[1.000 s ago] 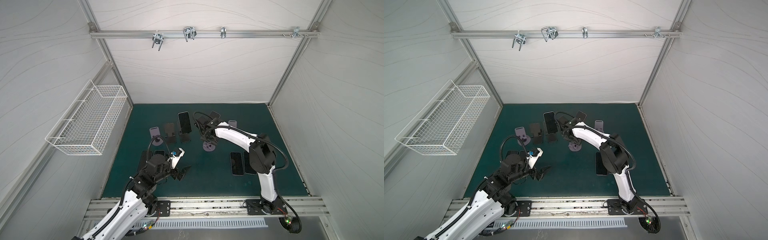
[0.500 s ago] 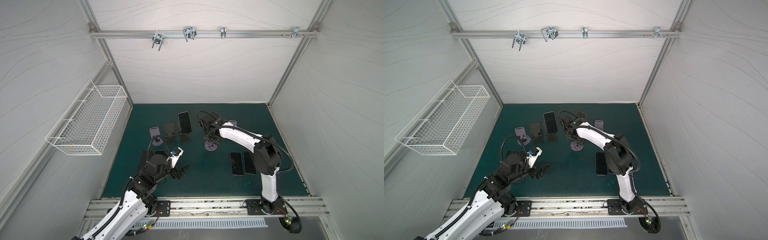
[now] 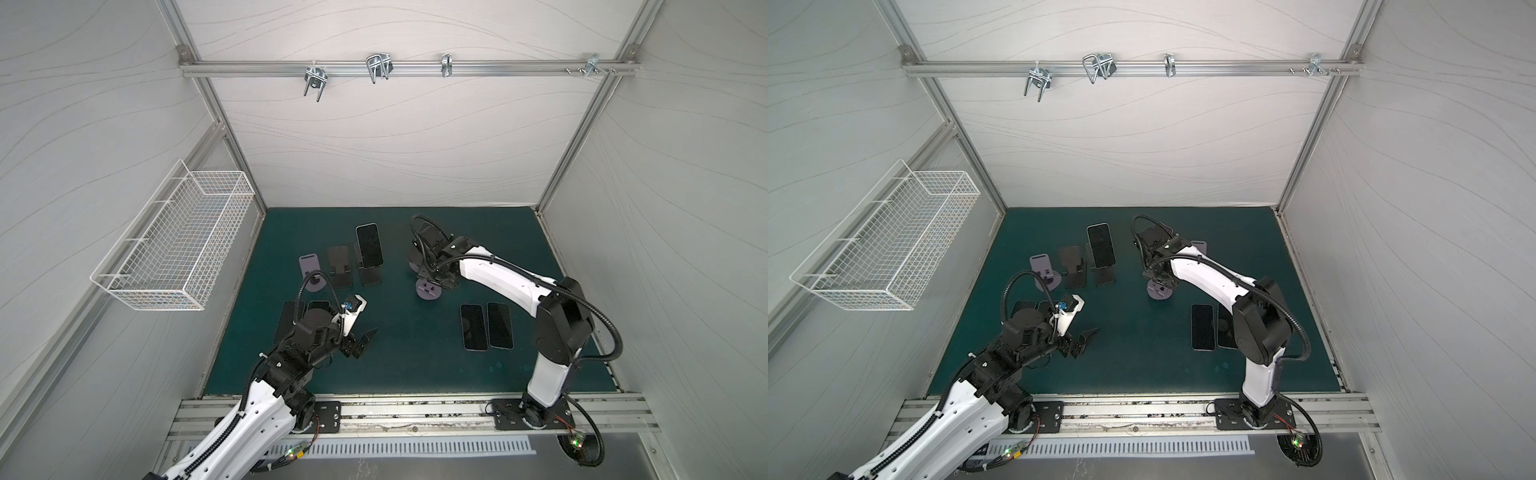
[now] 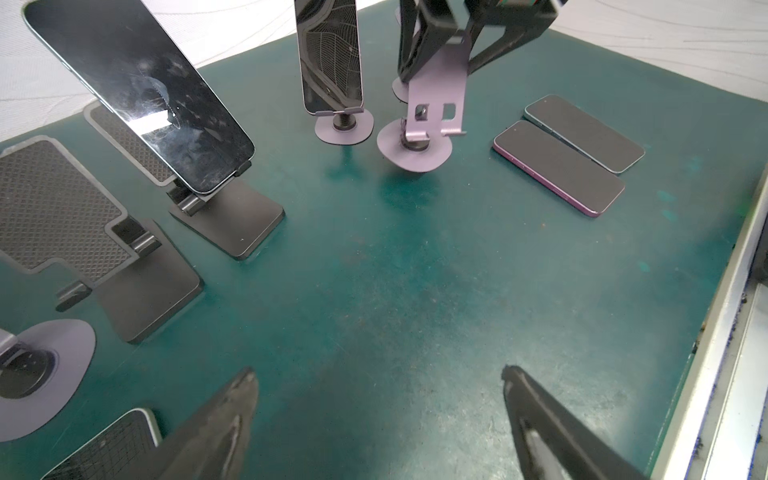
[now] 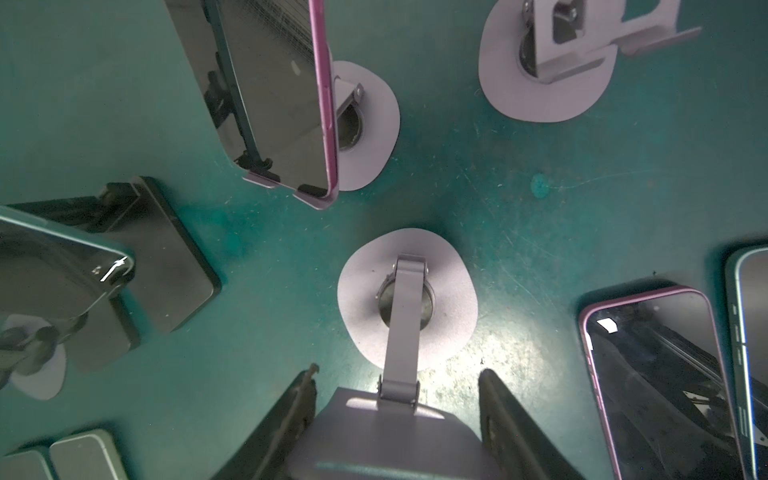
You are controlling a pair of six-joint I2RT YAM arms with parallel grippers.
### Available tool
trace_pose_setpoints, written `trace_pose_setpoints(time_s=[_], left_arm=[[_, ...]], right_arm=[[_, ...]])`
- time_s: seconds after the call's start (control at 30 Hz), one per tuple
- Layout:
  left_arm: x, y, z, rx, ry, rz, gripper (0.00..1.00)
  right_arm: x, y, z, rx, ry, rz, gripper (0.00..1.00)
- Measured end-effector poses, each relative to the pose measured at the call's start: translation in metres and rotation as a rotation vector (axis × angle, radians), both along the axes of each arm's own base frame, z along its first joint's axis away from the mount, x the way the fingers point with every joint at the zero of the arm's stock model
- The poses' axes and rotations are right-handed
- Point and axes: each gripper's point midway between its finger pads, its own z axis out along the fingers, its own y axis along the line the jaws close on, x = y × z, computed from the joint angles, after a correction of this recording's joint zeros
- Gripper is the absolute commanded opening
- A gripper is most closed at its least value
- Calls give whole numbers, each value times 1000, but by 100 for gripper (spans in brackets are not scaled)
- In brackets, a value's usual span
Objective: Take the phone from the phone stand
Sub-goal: 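Close the right gripper on the lilac stand's top plate, then carry the lilac stand away with the right gripper while the left gripper reaches forward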
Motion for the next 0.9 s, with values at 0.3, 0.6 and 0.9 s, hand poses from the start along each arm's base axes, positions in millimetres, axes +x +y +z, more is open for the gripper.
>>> trace_pose_setpoints(time_s=[0.3,0.6,0.9], left_arm=[[20,-18,4,21,60,-31,92],[53,-52,44,-42,12,-54,92],[68,-93,67,-44,0,-98,92]], right_arm=[[0,-27,17,6,-32,43,52],[12,-79,52,35,-88,39,52],[18,-160,64,-1,-92,-44,52]])
